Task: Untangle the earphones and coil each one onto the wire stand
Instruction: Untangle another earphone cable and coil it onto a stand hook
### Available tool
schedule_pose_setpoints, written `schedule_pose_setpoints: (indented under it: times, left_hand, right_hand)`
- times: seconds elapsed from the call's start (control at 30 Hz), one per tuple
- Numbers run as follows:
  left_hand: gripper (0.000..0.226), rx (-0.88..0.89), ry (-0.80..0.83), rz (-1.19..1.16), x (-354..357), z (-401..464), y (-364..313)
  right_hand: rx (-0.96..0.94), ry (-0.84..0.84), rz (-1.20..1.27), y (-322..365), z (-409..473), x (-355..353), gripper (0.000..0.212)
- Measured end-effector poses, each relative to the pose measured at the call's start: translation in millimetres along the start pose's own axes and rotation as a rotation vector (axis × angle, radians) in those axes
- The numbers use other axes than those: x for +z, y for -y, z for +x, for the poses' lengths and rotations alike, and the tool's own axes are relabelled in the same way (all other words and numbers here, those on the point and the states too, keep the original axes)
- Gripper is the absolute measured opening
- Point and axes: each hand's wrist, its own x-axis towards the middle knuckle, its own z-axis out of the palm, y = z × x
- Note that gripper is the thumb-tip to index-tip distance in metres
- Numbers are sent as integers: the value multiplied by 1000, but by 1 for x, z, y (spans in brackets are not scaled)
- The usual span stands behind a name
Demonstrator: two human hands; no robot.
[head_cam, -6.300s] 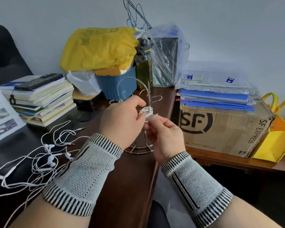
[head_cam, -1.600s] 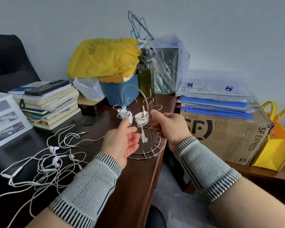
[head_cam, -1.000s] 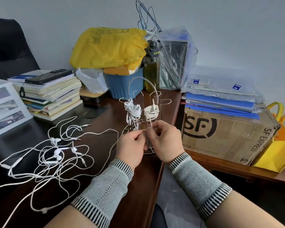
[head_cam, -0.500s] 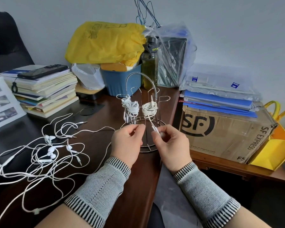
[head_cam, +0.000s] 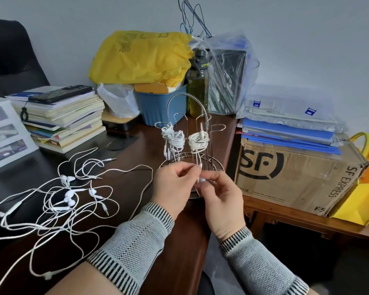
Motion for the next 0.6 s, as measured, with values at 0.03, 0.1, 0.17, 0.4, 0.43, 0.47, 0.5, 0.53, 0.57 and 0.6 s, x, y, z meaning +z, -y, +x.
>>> schedule_pose_setpoints:
  times: [0.03,0.1,0.17,0.4,0.43,0.47,0.5,0.53,0.57,0.6]
  left_hand:
    - [11,1,5,10,0,0,0]
    - [12,1,10,20,0,0,-1]
    - [12,-8,12,16,0,0,-1]
    - [15,-5,21,35,0,0,0]
    - [17,-9,22,25,0,1,0]
    - [19,-19,28,10,0,1,0]
    - [21,-33,38,-8,0,0,-1]
    - [21,-45,51,-25,0,0,-1]
    - [21,-52,60,-38,0,0,-1]
    - [21,-53,66,-43,1,0,-1]
  right_hand:
    - [28,-23,27,1,3,0,13]
    - [69,-50,60,2,8,1,11]
    - [84,-69,52,1,11,2,12]
    - [71,-132,1,-3,10,5,15]
    - [101,-125,47,-1,9,6,14]
    - [142,-108,105,1,10,6,12]
    - [179,-88,151,3,10,7,12]
    - [199,-72,170,4,11,7,14]
    - [205,-59,164,5,12,7,14]
    - [205,-50,148,6,13,7,14]
